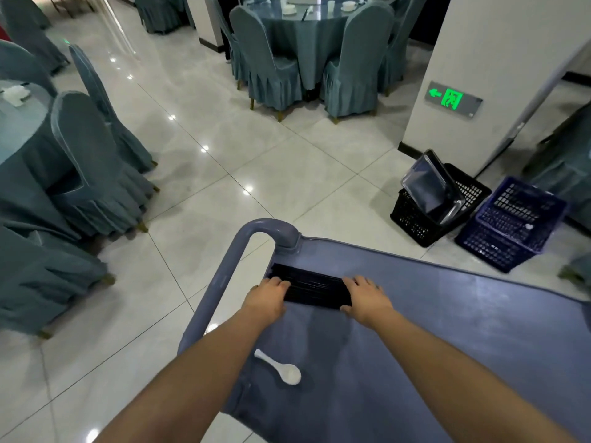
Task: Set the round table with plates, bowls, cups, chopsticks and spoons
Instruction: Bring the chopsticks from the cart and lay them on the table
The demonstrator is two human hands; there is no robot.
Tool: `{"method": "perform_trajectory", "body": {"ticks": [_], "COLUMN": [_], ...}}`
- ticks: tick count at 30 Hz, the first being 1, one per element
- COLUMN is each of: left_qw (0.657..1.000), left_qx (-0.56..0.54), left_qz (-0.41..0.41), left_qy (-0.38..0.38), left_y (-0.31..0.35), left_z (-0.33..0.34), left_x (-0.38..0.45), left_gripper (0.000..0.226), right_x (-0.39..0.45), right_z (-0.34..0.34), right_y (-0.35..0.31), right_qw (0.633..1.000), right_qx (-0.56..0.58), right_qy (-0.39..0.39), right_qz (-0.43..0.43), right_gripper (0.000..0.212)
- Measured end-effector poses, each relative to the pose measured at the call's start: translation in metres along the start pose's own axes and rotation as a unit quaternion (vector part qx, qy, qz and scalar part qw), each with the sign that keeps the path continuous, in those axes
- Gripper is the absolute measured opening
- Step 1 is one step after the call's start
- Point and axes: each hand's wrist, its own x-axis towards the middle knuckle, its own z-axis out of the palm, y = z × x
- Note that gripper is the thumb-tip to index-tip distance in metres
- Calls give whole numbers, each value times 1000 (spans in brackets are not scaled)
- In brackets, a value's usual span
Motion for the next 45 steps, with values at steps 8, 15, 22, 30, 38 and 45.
{"method": "perform_trajectory", "body": {"ticks": [8,15,22,30,38,45], "left_qw": [997,989,986,988,986,989], "left_qx": [65,120,131,123,142,122], "left_qz": [40,83,105,89,86,78], "left_qy": [-14,-22,-16,-16,-19,-19], "left_y": [12,15,21,29,37,47], "left_z": [19,30,28,36,46,53], "left_x": [63,87,89,72,61,50], "left_gripper": [92,89,60,54,54,50], "right_x": [34,43,43,35,26,12], "right_z": [23,26,28,31,42,56], "right_y": [15,22,22,6,0,1], "right_qw": [999,995,994,993,988,991], "right_qx": [-36,-82,-93,-107,-148,-130], "right_qy": [-29,0,-19,-19,-13,13], "right_qz": [-19,-49,-57,-37,-37,-29], "right_gripper": [94,82,51,46,44,42]}}
